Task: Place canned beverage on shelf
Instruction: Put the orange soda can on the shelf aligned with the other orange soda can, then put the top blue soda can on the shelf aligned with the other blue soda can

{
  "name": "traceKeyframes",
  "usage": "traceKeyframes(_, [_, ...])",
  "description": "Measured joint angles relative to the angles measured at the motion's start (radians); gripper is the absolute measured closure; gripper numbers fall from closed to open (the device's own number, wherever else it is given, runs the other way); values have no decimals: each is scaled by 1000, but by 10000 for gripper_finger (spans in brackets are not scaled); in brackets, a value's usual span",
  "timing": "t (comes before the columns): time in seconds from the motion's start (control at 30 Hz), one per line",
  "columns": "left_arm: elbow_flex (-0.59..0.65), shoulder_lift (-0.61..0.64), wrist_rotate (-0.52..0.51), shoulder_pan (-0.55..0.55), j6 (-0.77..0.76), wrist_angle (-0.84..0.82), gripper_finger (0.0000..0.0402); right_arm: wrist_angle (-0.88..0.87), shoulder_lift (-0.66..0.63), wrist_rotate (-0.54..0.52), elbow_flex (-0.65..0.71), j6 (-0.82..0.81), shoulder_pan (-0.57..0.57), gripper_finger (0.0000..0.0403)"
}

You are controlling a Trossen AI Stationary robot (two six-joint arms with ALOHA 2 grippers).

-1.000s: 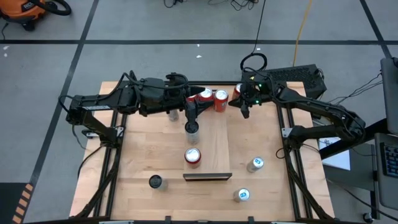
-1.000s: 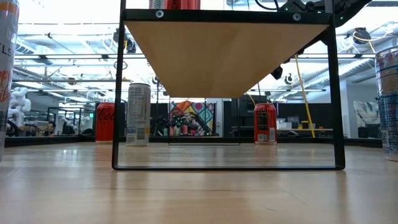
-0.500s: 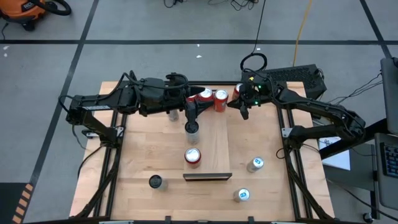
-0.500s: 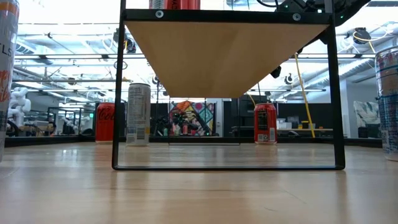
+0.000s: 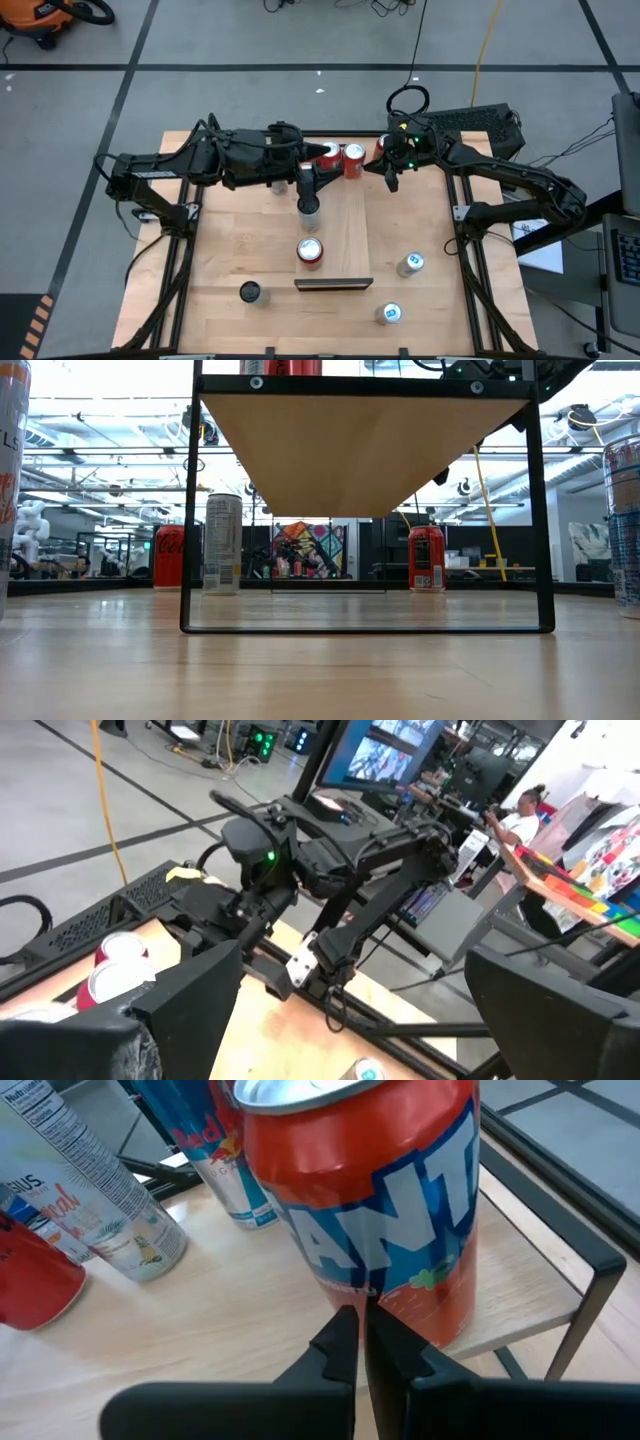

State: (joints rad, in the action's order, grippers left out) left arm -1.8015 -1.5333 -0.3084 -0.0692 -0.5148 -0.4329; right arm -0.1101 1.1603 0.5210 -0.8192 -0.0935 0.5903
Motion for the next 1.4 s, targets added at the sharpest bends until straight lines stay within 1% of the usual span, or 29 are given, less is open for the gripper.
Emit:
traceKeyframes(0.17, [0, 0, 0, -12, 0, -6, 16, -50, -25, 5, 0, -34, 0, 403])
traceKeyframes(0.23, [0, 0, 0, -18, 1, -7, 16, -89, -54, 10, 0, -52, 0, 403])
traceKeyframes(0.33, [0, 0, 0, -24, 5, -10, 16, -163, -123, 51, -2, -101, 0, 403])
traceKeyframes(0.43, [0, 0, -1, -28, -1, -31, 16, -307, -206, 59, -41, -133, -18, 403])
traceKeyframes(0.53, [0, 0, 0, -32, 5, -45, 16, -470, -278, 50, -109, -159, -61, 403])
traceKeyframes(0.63, [0, 0, 9, -32, 6, -58, 16, -644, -319, 3, -201, -194, -117, 402])
traceKeyframes(0.73, [0, 0, 17, -32, 6, -64, 16, -787, -332, -60, -299, -215, -181, 393])
traceKeyframes(0.83, [0, 0, 17, -31, 6, -69, 16, -907, -332, -123, -384, -230, -245, 374])
traceKeyframes(0.93, [0, 0, 17, -31, 7, -85, 16, -974, -329, -132, -433, -237, -300, 348])
traceKeyframes(1.17, [0, 0, 17, -39, 7, -111, 16, -1068, -318, -134, -444, -265, -433, 265])
traceKeyframes(1.3, [0, 0, 17, -50, 5, -108, 16, -1107, -290, -178, -444, -263, -508, 213])
traceKeyframes(1.4, [0, 0, 17, -57, 6, -109, 16, -1110, -258, -185, -444, -230, -568, 179])
